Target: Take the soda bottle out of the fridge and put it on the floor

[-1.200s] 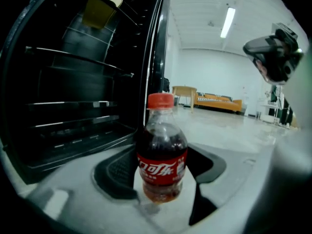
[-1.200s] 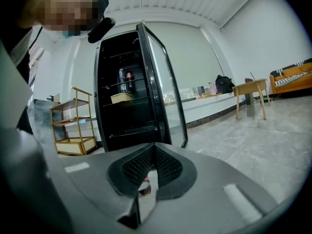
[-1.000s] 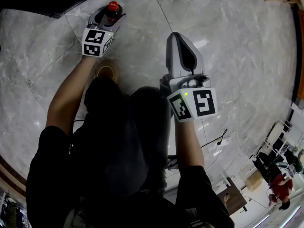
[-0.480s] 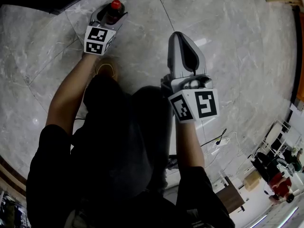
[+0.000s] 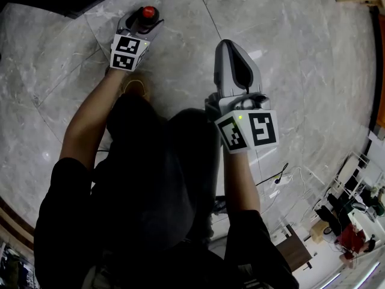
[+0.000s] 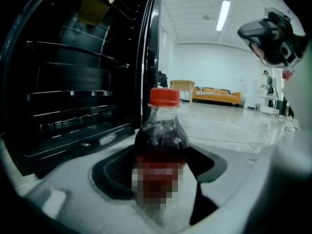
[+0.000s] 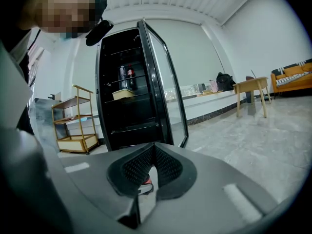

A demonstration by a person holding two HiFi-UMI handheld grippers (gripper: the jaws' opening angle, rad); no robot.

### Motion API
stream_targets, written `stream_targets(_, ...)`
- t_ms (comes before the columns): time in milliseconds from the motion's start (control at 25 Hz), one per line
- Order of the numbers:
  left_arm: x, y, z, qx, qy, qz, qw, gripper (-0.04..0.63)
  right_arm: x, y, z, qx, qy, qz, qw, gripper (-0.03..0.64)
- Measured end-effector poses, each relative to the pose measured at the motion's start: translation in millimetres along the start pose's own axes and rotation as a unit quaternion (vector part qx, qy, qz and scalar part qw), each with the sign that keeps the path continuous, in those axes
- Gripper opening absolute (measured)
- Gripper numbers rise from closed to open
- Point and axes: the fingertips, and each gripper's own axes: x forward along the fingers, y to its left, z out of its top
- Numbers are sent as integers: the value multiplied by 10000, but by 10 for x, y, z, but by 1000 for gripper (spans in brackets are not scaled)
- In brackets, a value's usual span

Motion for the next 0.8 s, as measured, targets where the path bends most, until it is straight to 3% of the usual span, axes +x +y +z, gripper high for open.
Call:
stream_targets(160, -6, -4, -53, -41, 92, 24, 9999, 336, -45, -2, 15, -10, -40, -31, 10000, 0)
stream_targets(360, -31, -13, -109, -173, 144, 45, 9997, 442, -73, 20, 40, -12, -105, -30, 9999, 0)
stream_targets(800, -235, -20, 224, -170, 69, 39, 9998, 453, -99, 22, 139, 5, -199, -28, 9998, 0)
